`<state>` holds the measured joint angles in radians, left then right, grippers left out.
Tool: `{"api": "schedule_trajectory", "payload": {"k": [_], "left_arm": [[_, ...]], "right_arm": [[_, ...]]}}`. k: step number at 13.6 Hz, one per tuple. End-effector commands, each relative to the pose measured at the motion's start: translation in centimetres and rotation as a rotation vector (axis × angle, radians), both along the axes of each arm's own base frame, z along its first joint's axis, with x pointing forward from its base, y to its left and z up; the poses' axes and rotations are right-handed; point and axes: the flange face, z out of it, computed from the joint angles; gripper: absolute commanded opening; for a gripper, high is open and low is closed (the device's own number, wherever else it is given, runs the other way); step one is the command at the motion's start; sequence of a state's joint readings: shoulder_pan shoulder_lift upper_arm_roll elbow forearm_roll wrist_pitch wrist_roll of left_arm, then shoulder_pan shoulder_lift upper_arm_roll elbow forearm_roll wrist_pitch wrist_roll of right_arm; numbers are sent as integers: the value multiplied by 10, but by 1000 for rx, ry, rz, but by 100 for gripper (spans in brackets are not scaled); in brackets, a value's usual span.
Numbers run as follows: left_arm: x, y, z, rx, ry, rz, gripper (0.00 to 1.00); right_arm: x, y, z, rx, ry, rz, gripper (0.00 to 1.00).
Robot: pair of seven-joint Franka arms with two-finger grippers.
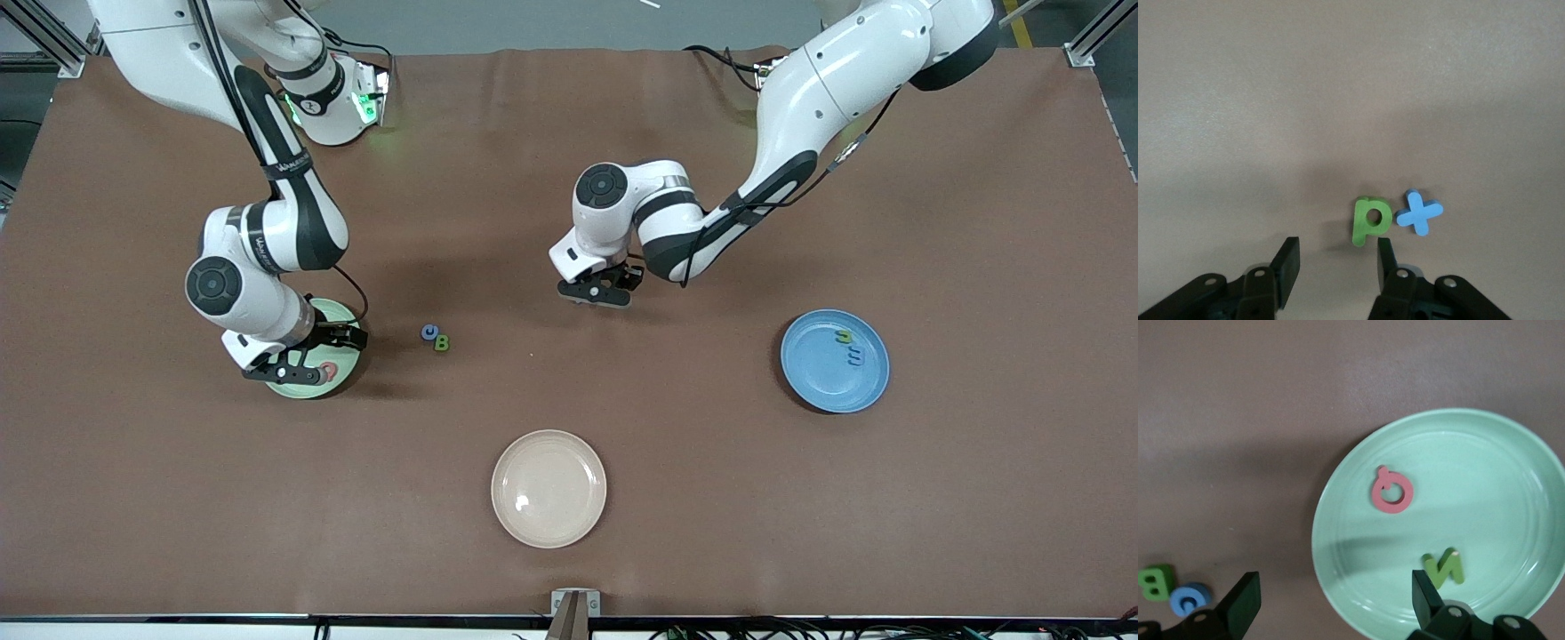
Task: Sort upper and lower case letters into plates
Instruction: 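Move the left gripper over the green p while the right gripper reaches the blue c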
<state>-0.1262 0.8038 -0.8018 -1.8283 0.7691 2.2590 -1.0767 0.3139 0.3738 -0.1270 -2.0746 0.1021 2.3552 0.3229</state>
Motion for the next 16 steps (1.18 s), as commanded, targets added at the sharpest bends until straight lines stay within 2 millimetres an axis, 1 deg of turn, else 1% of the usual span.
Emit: {"api": "schedule_trajectory", "payload": {"k": [1, 2, 3, 4, 5, 6, 7, 8, 9, 10, 11, 13, 14, 15, 16], "left_arm": [[1, -2, -3, -11, -14, -30, 54], [1, -2, -4, -11, -13, -32, 53], [0, -3, -5, -11, -11, -33, 53], [-1, -3, -9, -11, -3, -34, 52], [-2, -4, -10, -12, -1, -34, 51], [-1, -4, -12, -19, 1, -32, 51], [0, -4, -14, -28, -4, -33, 51], [5, 1, -20, -28, -9, -27, 51], [3, -4, -20, -38, -14, -33, 51], [6, -5, -18, -42, -22, -27, 51], [6, -7, -19, -40, -25, -26, 51], [13, -11, -20, -37, -39, -19, 51], [15, -13, -21, -37, -44, -17, 51], [17, -13, -21, -38, -46, -14, 51], [18, -13, -20, -41, -49, -17, 51]], "right_arm": [[-3, 34, 9, -13, 12, -318, 100], [-6, 62, 15, -20, 5, -423, 100], [-8, 76, 18, -30, 1, -544, 100], [-8, 79, 19, -46, -5, -604, 100], [-7, 80, 21, -42, -11, -597, 100], [1, 74, 25, -34, -20, -614, 100], [2, 77, 27, -31, -23, -620, 100], [1, 83, 27, -25, -22, -631, 100], [1, 87, 25, -18, -22, -689, 100], [-2, 100, 20, -18, -30, -744, 100], [-4, 107, 14, -22, -32, -796, 100], [-6, 110, -1, -40, -25, -868, 100], [-5, 109, -7, -44, -28, -947, 100], [-10, 118, -17, -57, -26, -1009, 100], [-16, 131, -25, -77, -22, -1070, 100]]}}
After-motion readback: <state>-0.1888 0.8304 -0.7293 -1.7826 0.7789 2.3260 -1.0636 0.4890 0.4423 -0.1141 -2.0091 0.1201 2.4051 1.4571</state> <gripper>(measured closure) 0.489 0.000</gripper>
